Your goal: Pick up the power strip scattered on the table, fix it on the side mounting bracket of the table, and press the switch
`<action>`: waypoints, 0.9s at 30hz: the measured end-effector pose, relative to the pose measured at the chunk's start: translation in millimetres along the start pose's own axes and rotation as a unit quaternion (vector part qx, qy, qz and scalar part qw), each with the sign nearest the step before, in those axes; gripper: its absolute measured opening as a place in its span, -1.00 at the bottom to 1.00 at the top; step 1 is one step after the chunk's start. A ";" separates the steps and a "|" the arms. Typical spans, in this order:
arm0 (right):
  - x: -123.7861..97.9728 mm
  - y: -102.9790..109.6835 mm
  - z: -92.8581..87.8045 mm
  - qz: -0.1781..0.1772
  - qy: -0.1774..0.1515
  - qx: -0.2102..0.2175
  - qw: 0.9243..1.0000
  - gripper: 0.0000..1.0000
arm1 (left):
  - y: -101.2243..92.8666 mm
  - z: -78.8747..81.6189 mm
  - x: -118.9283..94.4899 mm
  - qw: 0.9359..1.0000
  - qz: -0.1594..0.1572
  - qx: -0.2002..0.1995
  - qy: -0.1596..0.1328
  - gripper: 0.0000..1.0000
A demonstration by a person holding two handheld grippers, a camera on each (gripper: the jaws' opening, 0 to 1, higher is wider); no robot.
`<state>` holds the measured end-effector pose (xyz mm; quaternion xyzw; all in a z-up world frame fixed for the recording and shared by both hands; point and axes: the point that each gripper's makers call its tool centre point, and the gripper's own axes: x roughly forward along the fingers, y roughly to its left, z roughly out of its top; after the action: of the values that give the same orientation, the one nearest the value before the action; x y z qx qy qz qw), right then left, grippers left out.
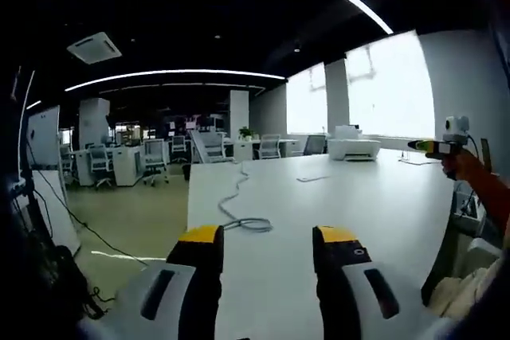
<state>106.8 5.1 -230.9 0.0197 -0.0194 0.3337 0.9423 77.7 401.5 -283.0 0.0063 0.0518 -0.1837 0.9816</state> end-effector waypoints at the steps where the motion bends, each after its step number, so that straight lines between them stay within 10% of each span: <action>1: -1.9 -1.4 0.5 -0.003 -0.002 -0.002 1.000 -0.35 | -0.8 -0.3 0.4 1.000 0.001 0.003 -0.002 -0.01; 10: -24.6 -20.0 -7.8 -0.038 -0.010 -0.006 0.999 -0.30 | -11.3 20.2 5.5 0.997 0.013 0.000 -0.079 0.06; 27: -53.0 -31.4 -25.4 -0.078 -0.027 -0.031 0.996 -0.17 | -22.9 16.1 5.5 0.992 0.052 0.016 -0.114 0.29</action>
<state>86.1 -51.3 -259.7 0.0006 -0.0533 0.2575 0.9648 76.0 377.7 -267.4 0.0033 -0.0633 -0.1323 0.9892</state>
